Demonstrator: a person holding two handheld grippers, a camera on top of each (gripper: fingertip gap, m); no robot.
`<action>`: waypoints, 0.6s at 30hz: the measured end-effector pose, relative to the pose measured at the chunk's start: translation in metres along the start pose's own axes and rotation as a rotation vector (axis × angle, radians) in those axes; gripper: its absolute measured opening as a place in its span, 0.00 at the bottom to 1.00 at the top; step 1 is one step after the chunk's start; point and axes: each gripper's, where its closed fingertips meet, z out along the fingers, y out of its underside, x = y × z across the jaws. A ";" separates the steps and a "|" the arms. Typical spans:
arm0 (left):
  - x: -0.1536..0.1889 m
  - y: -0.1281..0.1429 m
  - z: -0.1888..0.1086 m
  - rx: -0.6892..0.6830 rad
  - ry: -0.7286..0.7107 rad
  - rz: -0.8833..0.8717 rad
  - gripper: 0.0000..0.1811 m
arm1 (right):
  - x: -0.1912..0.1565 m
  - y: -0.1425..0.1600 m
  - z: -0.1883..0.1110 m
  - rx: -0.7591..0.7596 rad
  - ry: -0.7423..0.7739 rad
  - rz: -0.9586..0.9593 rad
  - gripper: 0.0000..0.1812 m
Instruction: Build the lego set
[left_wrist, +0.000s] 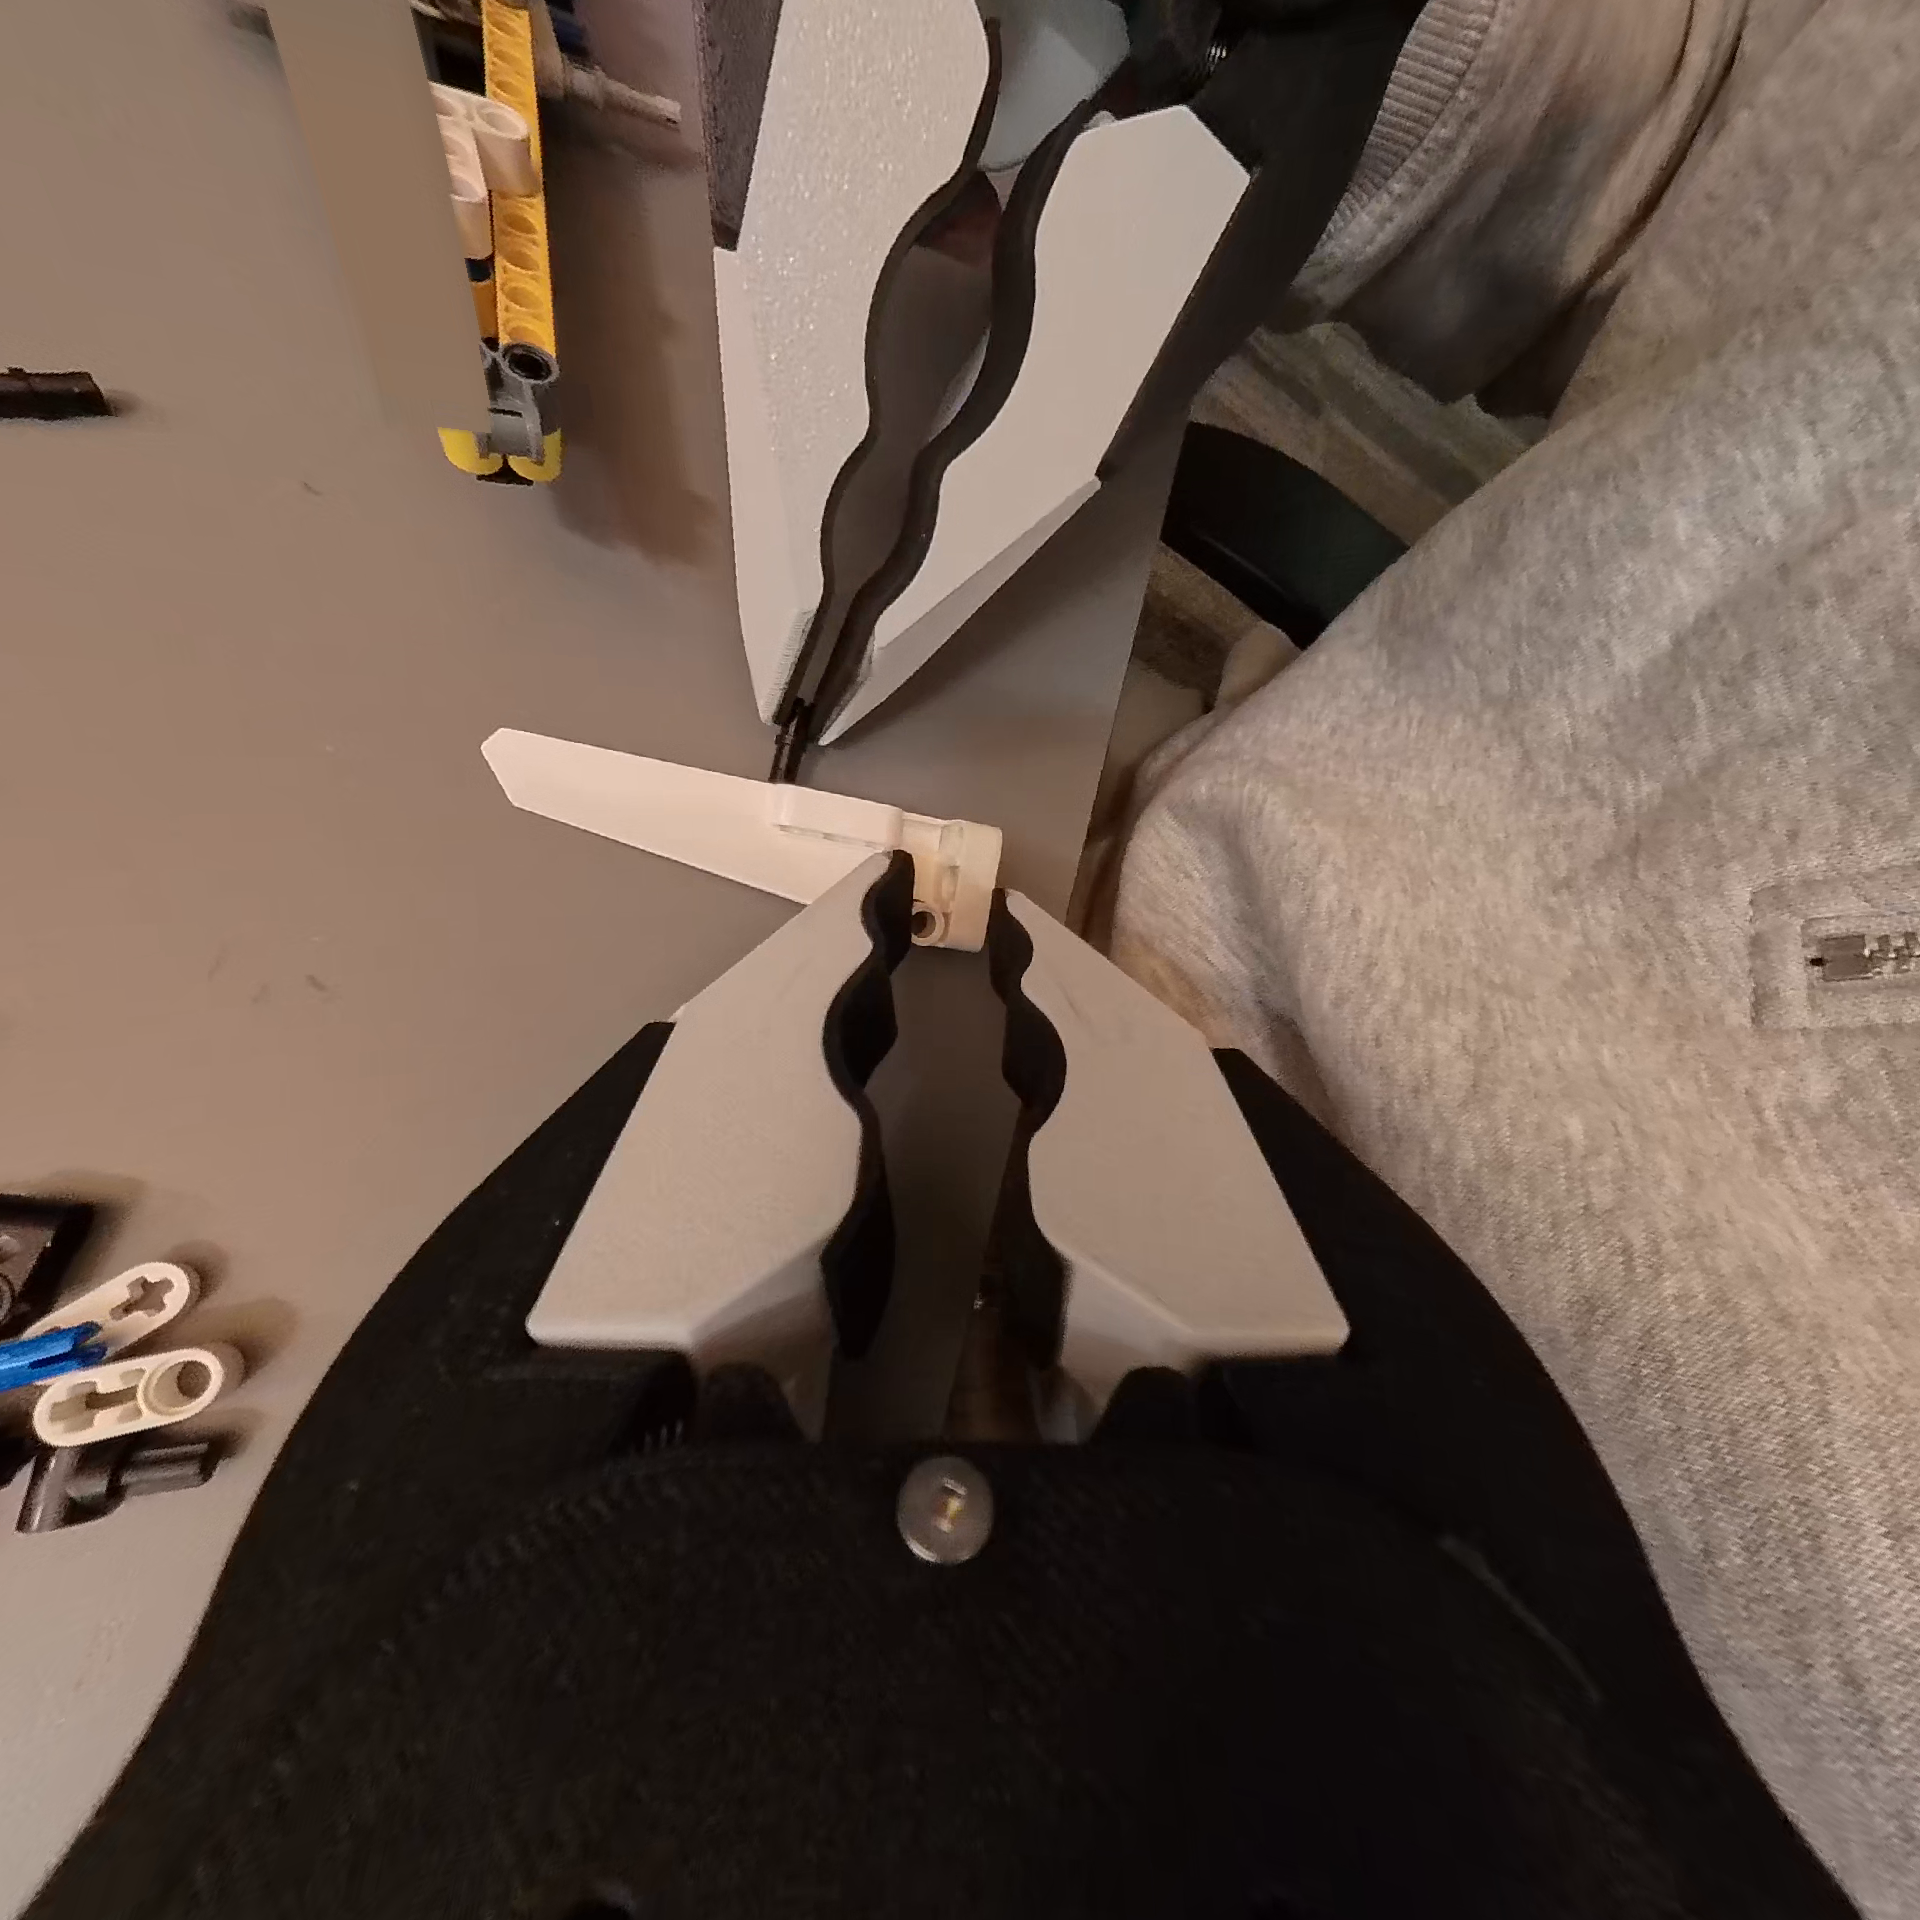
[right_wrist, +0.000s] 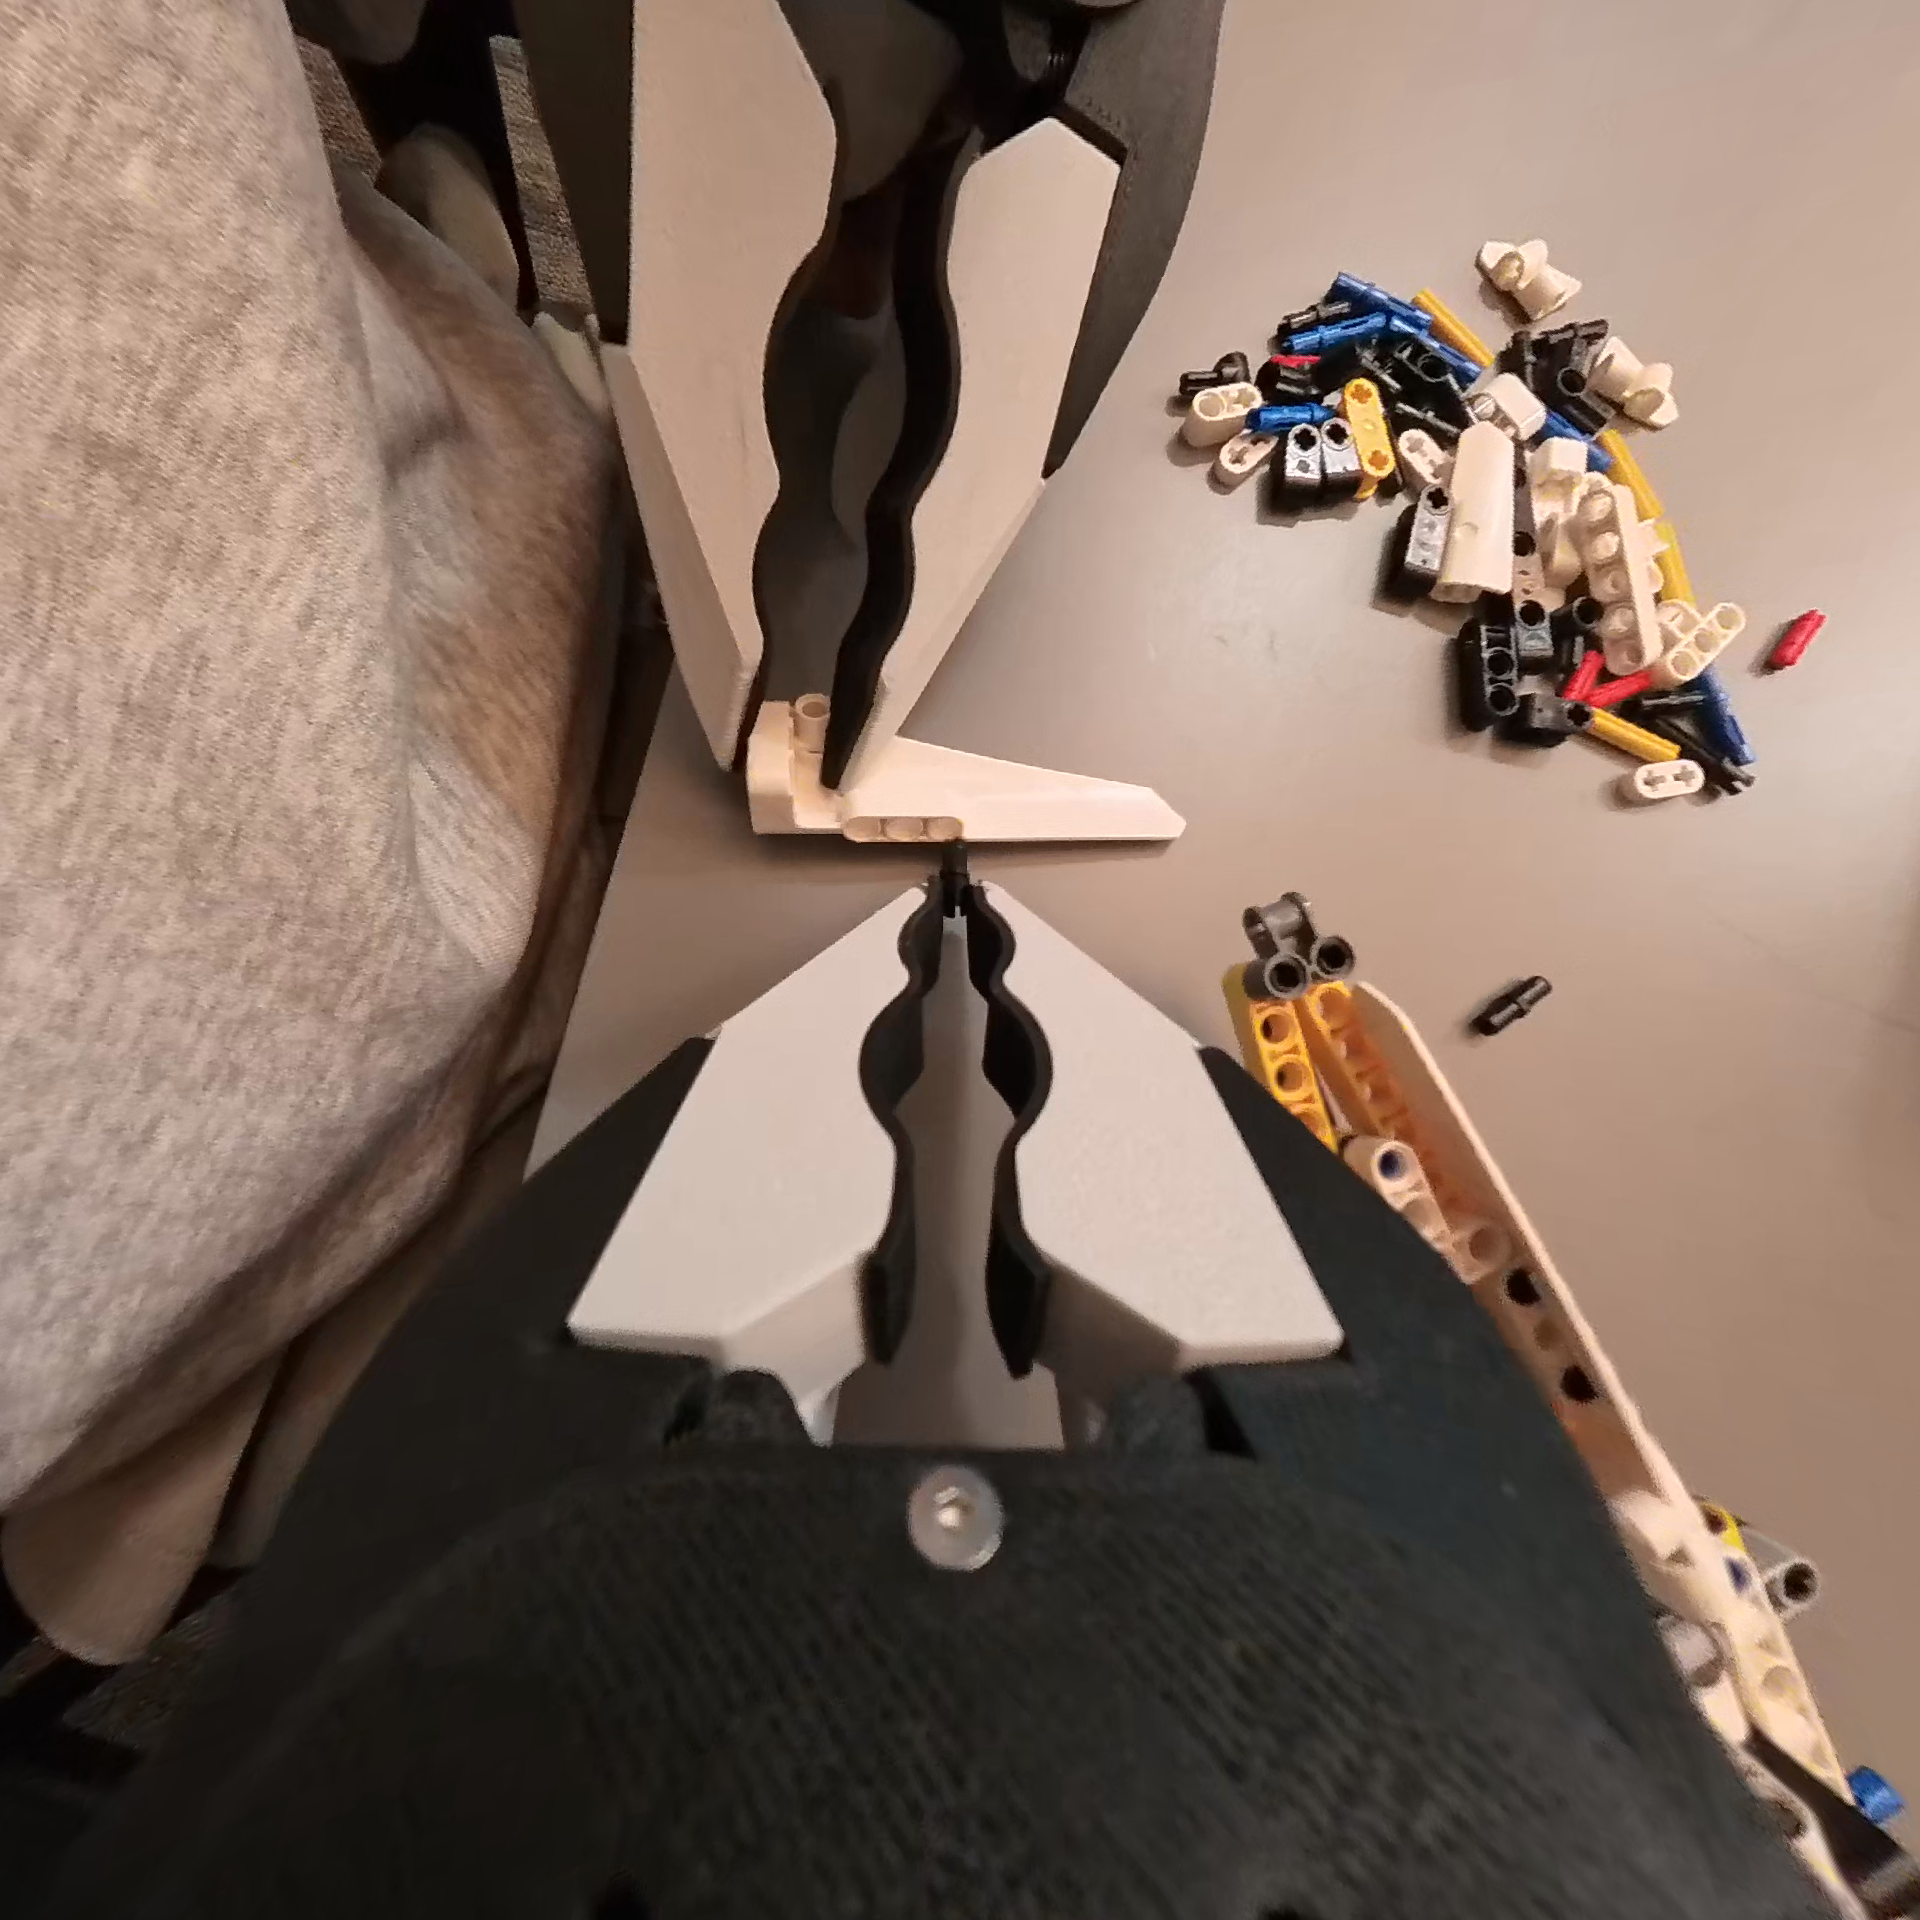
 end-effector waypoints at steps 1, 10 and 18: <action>0.000 0.000 0.000 0.001 0.004 -0.003 0.06 | 0.001 0.000 0.000 0.001 0.001 0.000 0.01; 0.000 0.000 0.000 -0.001 0.023 -0.027 0.06 | -0.003 -0.004 -0.004 -0.023 0.014 -0.026 0.01; 0.001 0.001 0.000 -0.012 0.013 -0.002 0.03 | -0.004 -0.001 -0.004 -0.090 0.039 -0.142 0.01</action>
